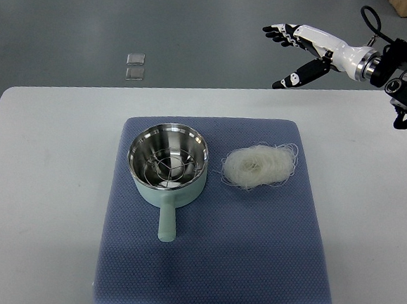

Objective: Put vermicelli into pot with right hand
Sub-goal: 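Raise the right hand and swing it over the white vermicelli bundle, then lower the right hand and close its fingers around the vermicelli bundle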

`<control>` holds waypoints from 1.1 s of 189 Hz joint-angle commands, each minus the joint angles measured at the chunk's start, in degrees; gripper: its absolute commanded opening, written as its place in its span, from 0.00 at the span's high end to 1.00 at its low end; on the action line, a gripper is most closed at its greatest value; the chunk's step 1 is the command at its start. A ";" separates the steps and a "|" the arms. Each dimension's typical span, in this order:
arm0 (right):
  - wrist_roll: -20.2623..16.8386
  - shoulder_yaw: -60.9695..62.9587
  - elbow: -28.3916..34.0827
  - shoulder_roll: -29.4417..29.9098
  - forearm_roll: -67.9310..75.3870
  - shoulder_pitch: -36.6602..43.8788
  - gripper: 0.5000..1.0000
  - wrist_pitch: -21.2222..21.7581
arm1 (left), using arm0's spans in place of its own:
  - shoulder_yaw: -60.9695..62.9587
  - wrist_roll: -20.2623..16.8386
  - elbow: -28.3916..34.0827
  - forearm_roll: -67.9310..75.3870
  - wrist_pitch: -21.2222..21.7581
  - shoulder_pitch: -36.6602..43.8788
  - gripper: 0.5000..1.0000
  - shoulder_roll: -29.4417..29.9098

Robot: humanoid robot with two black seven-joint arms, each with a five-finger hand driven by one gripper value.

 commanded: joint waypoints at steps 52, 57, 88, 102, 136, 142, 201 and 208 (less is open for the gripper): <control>0.01 -6.57 15.37 -6.31 -23.19 0.97 0.10 5.39 | 0.00 -0.07 0.00 0.00 0.00 0.00 0.00 0.00; 0.01 -6.66 15.73 -6.39 -24.25 1.06 0.10 5.57 | 0.00 0.02 0.00 0.00 0.00 0.00 0.00 0.00; -0.17 -6.75 17.31 -6.31 -27.50 1.67 0.10 6.18 | -0.09 -0.07 0.00 0.00 0.00 0.00 0.00 0.00; -0.70 -6.83 17.48 -5.69 -27.77 1.32 0.10 5.39 | -0.09 -0.07 0.00 0.00 0.00 0.00 0.00 0.00; -1.22 -6.83 16.08 -4.64 -29.44 -1.32 0.10 3.02 | -0.09 0.02 0.00 0.00 0.00 0.00 0.00 0.00; -1.22 -6.83 15.90 -4.37 -29.52 -1.76 0.10 2.67 | -0.09 -0.07 0.00 0.00 0.00 0.00 0.00 0.00; -3.24 -6.83 13.18 -3.76 -29.88 -6.59 0.11 -3.66 | -0.18 0.02 0.00 0.00 0.00 0.00 0.00 0.00; -3.24 -6.83 12.91 -3.41 -30.05 -6.94 0.11 -4.01 | -0.18 0.02 0.00 0.00 0.00 0.00 0.00 0.00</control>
